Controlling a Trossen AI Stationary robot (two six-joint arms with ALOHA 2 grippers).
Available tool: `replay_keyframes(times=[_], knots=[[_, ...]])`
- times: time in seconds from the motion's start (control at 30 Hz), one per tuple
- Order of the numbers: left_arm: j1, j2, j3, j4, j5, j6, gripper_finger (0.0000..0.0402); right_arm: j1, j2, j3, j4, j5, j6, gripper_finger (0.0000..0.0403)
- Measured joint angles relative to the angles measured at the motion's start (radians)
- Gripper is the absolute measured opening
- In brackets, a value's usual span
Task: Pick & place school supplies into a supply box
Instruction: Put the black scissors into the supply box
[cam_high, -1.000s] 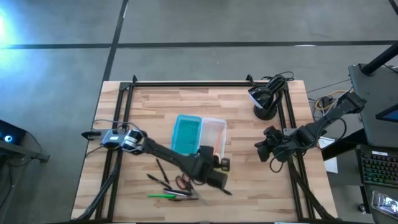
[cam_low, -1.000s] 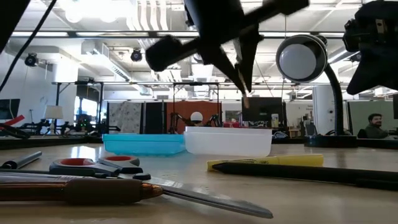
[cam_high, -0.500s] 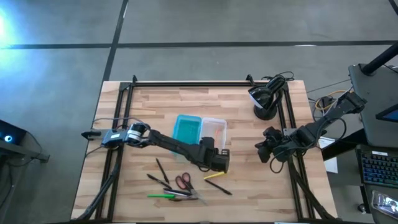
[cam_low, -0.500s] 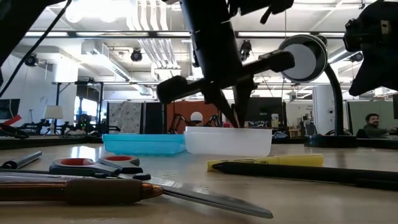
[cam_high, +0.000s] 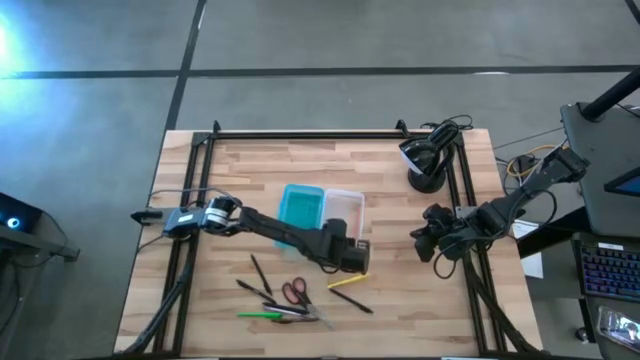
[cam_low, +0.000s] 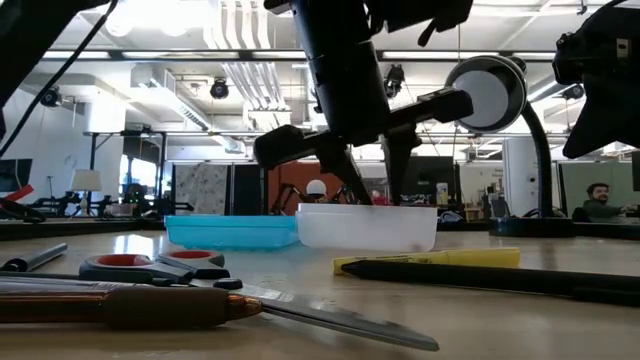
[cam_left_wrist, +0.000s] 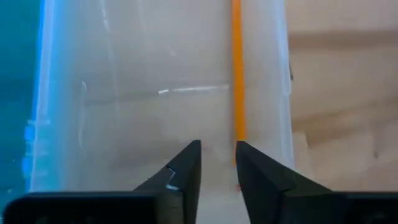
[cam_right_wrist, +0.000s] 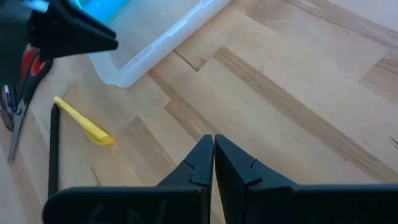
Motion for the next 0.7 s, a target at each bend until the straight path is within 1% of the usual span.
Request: replay_keyframes(times=[0.07,0.13,0.2,0.27,0.37,0.43,0.57,0.7], knots=[[-0.005,-0.015,0.003,-0.011,0.046,0.045,0.0103,0.000,0.000,0.000,0.000,0.000,0.000,0.0009],[-0.018,-0.036,0.006,-0.025,0.064,0.104,0.0109,0.000,0.000,0.000,0.000,-0.003,-0.003,0.0009],[-0.045,-0.066,0.006,-0.027,0.041,0.174,0.0111,0.000,0.000,0.000,0.002,-0.033,-0.034,0.0009],[-0.081,-0.098,0.007,-0.026,0.012,0.257,0.0111,0.000,0.002,-0.002,0.010,-0.084,-0.086,0.0009],[-0.153,-0.143,0.008,-0.022,-0.034,0.436,0.0111,0.000,0.007,-0.005,0.049,-0.153,-0.208,0.0009],[-0.209,-0.154,0.010,-0.022,-0.041,0.508,0.0112,0.000,0.012,-0.006,0.094,-0.192,-0.306,0.0009],[-0.317,-0.154,0.008,-0.035,-0.023,0.547,0.0112,0.000,0.051,-0.006,0.231,-0.237,-0.466,0.0009],[-0.397,-0.154,0.008,-0.089,-0.010,0.493,0.0112,-0.003,0.123,-0.006,0.345,-0.266,-0.513,0.0009]])
